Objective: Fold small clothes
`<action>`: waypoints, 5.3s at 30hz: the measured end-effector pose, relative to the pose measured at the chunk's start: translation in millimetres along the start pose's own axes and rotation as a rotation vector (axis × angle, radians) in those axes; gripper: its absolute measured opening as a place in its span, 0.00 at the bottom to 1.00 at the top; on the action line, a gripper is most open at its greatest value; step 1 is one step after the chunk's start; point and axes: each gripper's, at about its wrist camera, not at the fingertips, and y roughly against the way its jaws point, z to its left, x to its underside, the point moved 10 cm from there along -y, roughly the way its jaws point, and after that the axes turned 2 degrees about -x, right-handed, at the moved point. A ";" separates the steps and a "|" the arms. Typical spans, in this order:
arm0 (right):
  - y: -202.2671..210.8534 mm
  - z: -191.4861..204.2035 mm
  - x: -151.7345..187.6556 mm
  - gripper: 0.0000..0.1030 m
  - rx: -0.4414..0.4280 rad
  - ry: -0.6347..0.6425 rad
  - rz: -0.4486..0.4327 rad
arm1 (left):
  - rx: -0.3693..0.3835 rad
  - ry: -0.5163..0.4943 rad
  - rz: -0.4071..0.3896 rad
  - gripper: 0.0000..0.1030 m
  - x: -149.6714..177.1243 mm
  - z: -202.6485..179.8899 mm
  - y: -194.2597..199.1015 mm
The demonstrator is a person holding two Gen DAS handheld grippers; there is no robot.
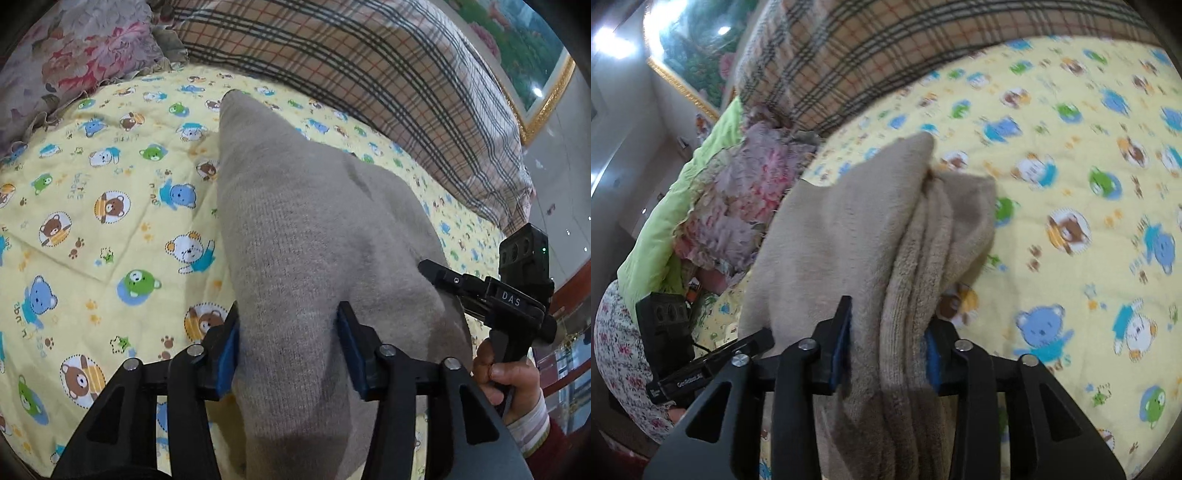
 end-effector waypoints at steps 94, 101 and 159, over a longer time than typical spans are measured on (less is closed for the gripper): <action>81.6 32.6 74.4 0.05 0.130 0.044 -0.075 | -0.240 -0.018 -0.015 0.77 62.7 16.8 71.5; 90.4 44.0 107.5 0.07 0.140 0.089 -0.061 | -0.244 0.006 -0.089 0.79 90.4 10.4 104.1; 92.9 75.6 143.7 0.98 0.250 0.372 -0.067 | -0.495 -0.282 -0.177 0.85 87.6 3.1 118.6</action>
